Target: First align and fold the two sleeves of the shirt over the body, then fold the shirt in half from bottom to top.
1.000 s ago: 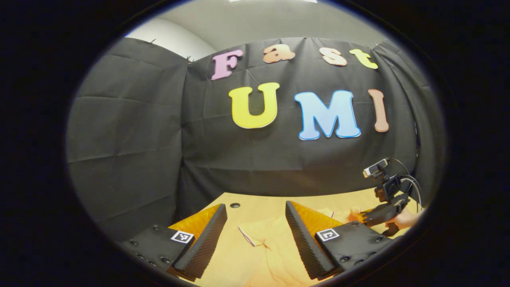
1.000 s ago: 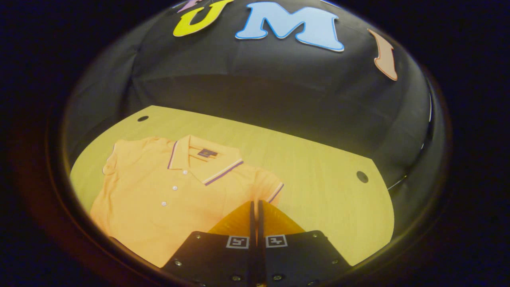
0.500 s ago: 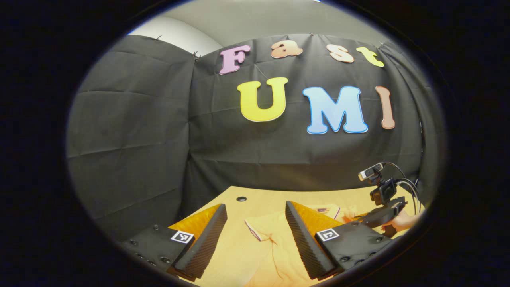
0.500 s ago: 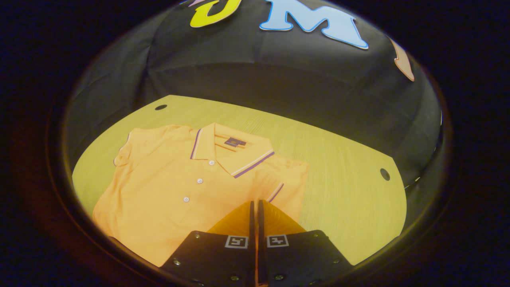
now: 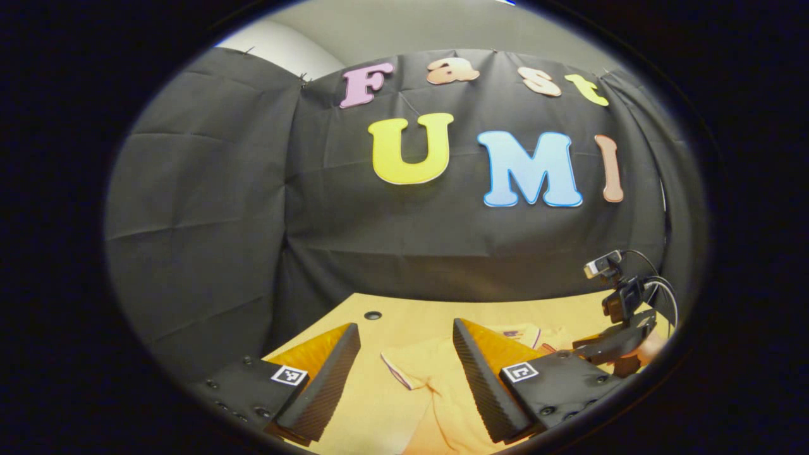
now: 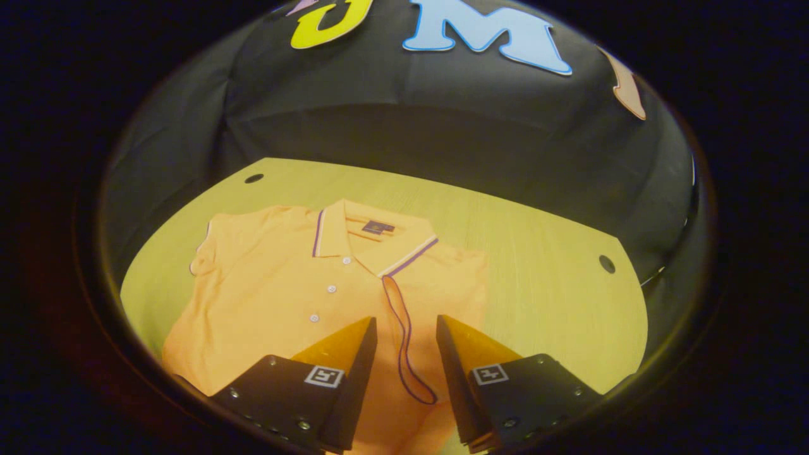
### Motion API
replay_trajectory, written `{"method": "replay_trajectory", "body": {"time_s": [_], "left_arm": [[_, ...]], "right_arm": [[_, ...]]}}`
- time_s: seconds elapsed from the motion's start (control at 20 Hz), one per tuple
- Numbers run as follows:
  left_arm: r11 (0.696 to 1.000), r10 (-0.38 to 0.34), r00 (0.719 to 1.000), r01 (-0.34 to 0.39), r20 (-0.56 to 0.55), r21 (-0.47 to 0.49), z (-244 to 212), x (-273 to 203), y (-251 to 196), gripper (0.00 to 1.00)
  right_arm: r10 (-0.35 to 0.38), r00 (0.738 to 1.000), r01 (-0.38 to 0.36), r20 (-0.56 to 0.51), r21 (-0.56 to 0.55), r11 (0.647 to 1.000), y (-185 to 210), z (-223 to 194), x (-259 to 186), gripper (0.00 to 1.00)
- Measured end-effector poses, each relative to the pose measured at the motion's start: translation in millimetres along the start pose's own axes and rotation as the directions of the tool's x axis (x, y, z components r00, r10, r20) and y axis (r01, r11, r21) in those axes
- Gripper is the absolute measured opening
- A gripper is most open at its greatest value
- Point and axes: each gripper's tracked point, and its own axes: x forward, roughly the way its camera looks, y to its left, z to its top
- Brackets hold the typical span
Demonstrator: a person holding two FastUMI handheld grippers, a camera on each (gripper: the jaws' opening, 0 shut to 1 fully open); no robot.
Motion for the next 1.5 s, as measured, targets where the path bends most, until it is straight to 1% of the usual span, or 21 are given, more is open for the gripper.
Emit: {"method": "replay_trajectory", "body": {"time_s": [0.1,0.2,0.25,0.35,0.45,0.65,0.8,0.95,1.1,1.15,1.3,1.45,1.5], "left_arm": [[1.0,-0.025,1.0,0.024,-0.017,-0.015,-12.0,17.2,5.2,0.96],[0.999,-0.046,0.998,0.045,-0.042,-0.024,-27.7,34.8,11.2,0.96],[0.998,-0.06,0.996,0.058,-0.065,-0.03,-37.9,45.7,14.7,0.96],[0.995,-0.093,0.99,0.088,-0.104,-0.05,-60.0,70.5,24.1,0.96],[0.993,-0.107,0.986,0.1,-0.128,-0.065,-80.0,97.6,33.7,0.96],[0.992,-0.114,0.978,0.104,-0.177,-0.065,-116.4,143.8,37.2,0.94],[0.992,-0.116,0.968,0.103,-0.224,-0.072,-145.9,175.8,35.3,0.94],[0.994,-0.087,0.959,0.064,-0.27,-0.094,-173.6,214.1,43.5,0.94],[0.995,-0.048,0.947,0.016,-0.318,-0.103,-200.6,252.6,53.6,0.94],[0.995,-0.032,0.941,-0.001,-0.337,-0.097,-212.5,263.3,56.8,0.94],[0.994,-0.014,0.92,-0.028,-0.391,-0.101,-246.8,300.0,66.5,0.94],[0.993,0.004,0.899,-0.054,-0.437,-0.102,-276.4,321.2,75.4,0.94],[0.994,0.009,0.892,-0.058,-0.452,-0.094,-286.1,326.8,77.8,0.95]], "right_arm": [[-0.016,1.0,0.016,0.02,0.029,0.999,3.0,5.0,-12.1,0.59],[-0.033,0.999,0.031,0.043,0.047,0.998,7.6,10.2,-32.4,0.92],[-0.049,0.997,0.046,0.059,0.047,0.998,8.4,14.8,-42.1,0.99],[-0.079,0.993,0.075,0.091,0.044,0.996,12.5,22.7,-63.0,0.99],[-0.106,0.987,0.101,0.124,0.046,0.994,17.4,30.5,-85.2,0.99],[-0.128,0.976,0.116,0.174,0.079,0.99,27.3,42.2,-126.8,0.98],[-0.14,0.968,0.124,0.208,0.086,0.989,31.3,47.4,-152.5,0.96],[-0.14,0.964,0.12,0.225,0.098,0.988,33.5,46.8,-175.3,0.97],[-0.144,0.965,0.125,0.218,0.098,0.987,32.2,39.3,-191.4,0.98],[-0.147,0.965,0.13,0.215,0.092,0.987,30.9,37.3,-195.2,0.97],[-0.151,0.966,0.136,0.209,0.085,0.987,28.3,32.9,-204.1,0.97],[-0.144,0.969,0.126,0.203,0.095,0.987,28.9,32.9,-206.9,0.97],[-0.142,0.969,0.124,0.2,0.098,0.987,29.5,32.2,-206.6,0.97]]}}
